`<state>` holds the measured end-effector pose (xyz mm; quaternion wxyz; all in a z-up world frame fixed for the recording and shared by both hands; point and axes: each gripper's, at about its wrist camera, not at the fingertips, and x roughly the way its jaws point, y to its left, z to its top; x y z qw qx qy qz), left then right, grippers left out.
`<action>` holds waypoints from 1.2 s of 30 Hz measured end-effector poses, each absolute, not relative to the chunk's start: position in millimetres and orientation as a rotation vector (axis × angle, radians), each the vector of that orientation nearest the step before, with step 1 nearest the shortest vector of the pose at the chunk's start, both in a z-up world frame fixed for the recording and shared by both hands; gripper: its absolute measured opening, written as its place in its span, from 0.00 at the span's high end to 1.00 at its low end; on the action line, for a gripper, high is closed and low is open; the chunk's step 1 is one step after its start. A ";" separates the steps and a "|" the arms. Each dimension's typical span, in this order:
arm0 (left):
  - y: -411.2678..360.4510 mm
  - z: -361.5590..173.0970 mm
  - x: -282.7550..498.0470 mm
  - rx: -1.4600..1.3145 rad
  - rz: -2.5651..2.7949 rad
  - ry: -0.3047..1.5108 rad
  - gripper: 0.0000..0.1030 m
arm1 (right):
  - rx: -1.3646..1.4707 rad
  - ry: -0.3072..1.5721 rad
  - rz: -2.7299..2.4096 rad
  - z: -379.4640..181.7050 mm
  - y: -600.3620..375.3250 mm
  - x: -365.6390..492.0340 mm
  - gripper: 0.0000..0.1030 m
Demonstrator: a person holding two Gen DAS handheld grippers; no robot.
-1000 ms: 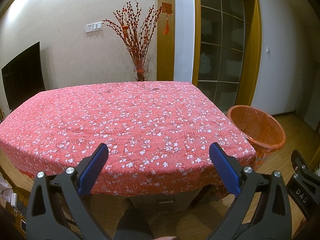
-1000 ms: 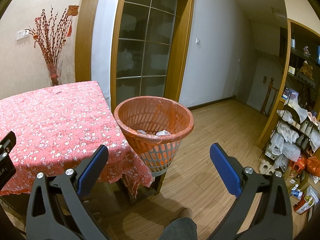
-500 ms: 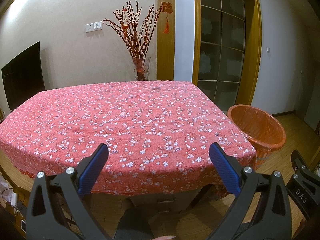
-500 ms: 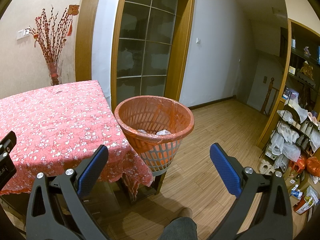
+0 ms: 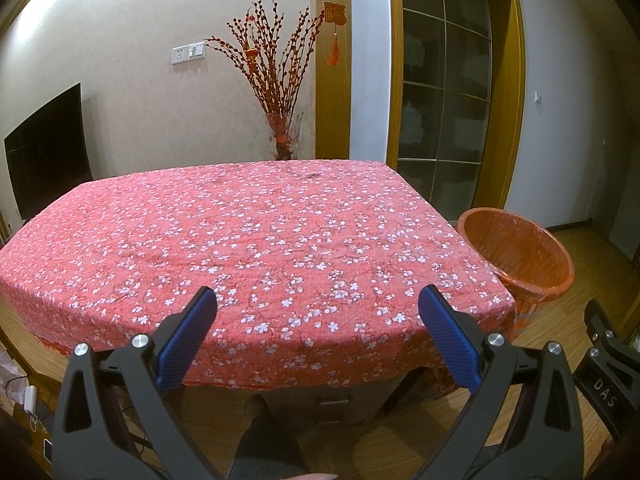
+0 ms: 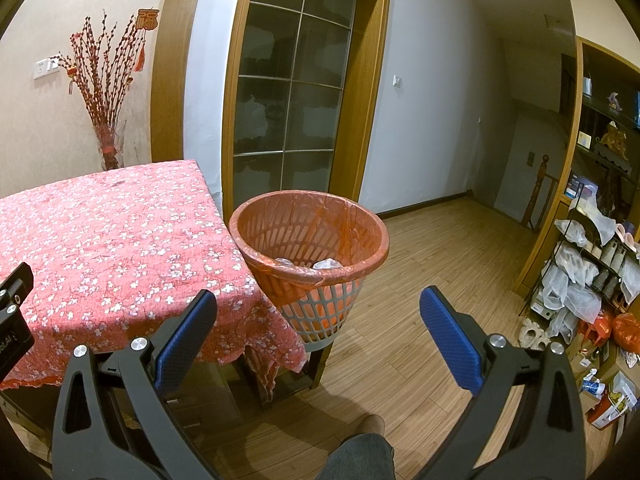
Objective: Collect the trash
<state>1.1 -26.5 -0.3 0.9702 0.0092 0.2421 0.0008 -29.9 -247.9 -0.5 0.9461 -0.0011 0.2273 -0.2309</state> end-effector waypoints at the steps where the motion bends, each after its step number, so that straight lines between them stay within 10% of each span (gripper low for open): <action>1: -26.6 -0.6 0.2 0.019 0.001 0.489 0.04 | -0.002 0.463 -0.470 -0.4 -247.8 -29.9 0.03; 36: -23.6 -1.0 4.6 0.024 -0.003 0.497 0.04 | -0.002 0.465 -0.469 -0.4 -247.1 -30.2 0.03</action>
